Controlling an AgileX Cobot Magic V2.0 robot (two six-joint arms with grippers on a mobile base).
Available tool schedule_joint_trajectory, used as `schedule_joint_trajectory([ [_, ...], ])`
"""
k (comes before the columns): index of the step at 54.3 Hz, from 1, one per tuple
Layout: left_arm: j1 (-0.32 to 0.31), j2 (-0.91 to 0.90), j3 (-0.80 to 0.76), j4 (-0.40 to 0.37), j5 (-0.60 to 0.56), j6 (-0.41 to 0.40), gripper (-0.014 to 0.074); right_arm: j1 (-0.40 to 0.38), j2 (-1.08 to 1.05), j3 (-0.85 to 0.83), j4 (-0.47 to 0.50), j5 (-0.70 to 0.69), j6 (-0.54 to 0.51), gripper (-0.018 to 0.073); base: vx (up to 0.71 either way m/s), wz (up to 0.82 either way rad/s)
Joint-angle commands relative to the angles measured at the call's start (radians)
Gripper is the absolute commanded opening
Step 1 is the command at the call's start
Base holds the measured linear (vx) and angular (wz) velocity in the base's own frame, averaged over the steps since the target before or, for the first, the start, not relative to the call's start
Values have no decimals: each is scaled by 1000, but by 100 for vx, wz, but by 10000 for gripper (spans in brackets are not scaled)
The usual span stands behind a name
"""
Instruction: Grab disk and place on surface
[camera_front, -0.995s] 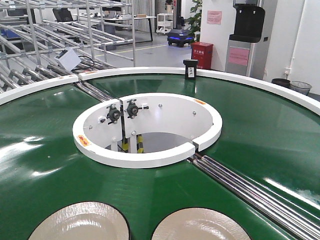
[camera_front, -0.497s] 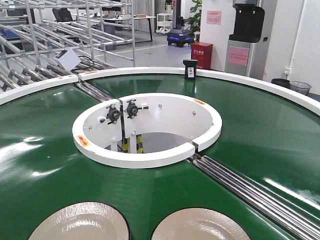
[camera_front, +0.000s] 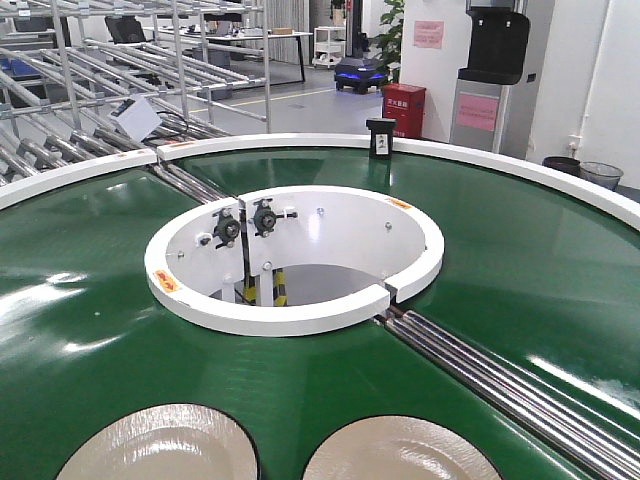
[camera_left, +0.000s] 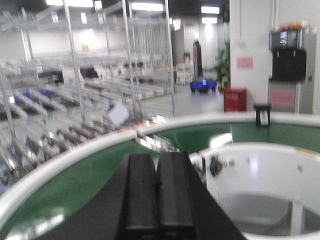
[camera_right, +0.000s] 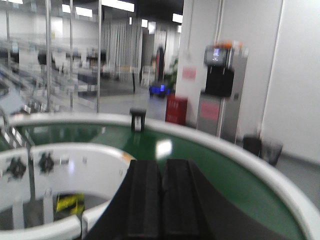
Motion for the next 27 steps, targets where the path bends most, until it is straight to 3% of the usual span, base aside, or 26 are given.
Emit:
schedule_joint_trajectory([
  [1,-7,33,-39,-6,-72,-10,12,-3,43,-37,3,-78,4,-1,0,0],
  [13,-7,66,-39,-6,-47,-10,157,-3,71,-37,1,-66,3,114,0,0],
  [27,-7,69,-39,-6,-53,-10,494,-3,71,-37,1,-81,3,527,0,0],
])
